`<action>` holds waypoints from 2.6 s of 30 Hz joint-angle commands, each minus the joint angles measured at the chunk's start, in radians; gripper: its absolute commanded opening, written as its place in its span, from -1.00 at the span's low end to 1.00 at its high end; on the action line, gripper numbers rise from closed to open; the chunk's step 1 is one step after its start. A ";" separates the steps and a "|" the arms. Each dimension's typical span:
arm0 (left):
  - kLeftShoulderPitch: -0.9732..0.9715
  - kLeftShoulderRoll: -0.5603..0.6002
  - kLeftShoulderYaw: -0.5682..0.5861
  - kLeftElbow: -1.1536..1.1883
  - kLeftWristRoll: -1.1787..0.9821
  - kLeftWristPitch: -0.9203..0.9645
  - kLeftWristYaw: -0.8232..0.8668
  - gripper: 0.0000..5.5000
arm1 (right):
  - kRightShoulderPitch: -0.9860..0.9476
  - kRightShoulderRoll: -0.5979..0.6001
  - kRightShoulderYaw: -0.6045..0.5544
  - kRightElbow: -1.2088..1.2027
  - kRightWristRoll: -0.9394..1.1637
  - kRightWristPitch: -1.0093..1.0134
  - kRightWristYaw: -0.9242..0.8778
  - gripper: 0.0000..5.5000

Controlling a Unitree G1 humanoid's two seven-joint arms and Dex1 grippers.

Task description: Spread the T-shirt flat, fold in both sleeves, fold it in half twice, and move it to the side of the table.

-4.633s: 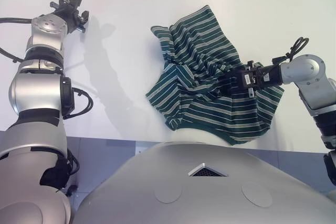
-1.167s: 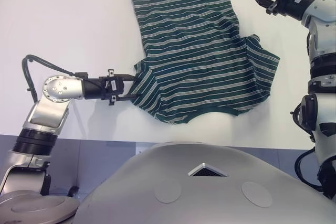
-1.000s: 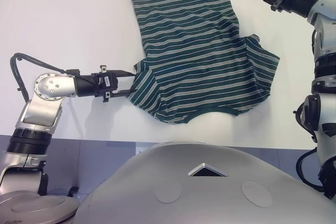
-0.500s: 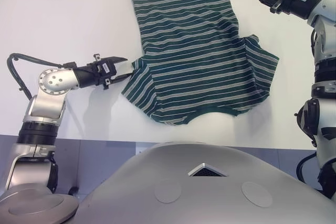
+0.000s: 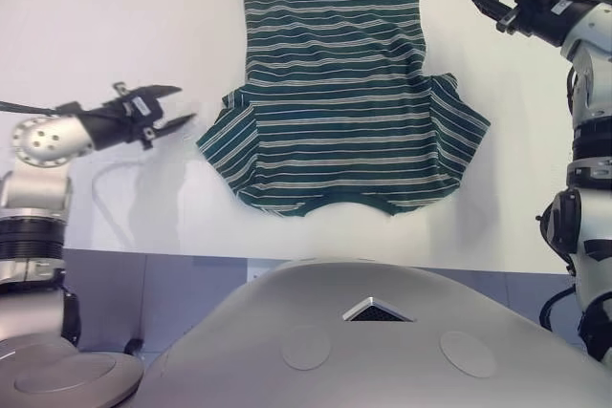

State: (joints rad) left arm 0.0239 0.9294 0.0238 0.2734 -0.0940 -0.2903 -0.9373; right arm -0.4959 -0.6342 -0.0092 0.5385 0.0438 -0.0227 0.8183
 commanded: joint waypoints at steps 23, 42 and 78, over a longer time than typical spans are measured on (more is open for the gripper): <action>0.423 -0.306 0.246 -0.290 -0.547 0.548 -0.037 0.33 | 0.146 -0.009 -0.035 -0.159 0.038 0.055 -0.046 -0.31; 0.372 -0.387 0.224 -0.231 -0.492 0.484 -0.052 -0.59 | 0.148 0.001 -0.019 -0.172 0.025 0.063 -0.061 -0.31; 0.183 -0.553 -0.064 -0.481 -0.454 0.638 0.117 -0.99 | 0.091 0.005 0.016 -0.082 -0.004 0.014 -0.053 -0.31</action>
State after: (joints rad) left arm 0.2394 0.3856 0.0121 -0.2485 -0.6090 0.3593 -0.8314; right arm -0.3647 -0.6249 0.0032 0.4457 0.0456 -0.0037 0.7597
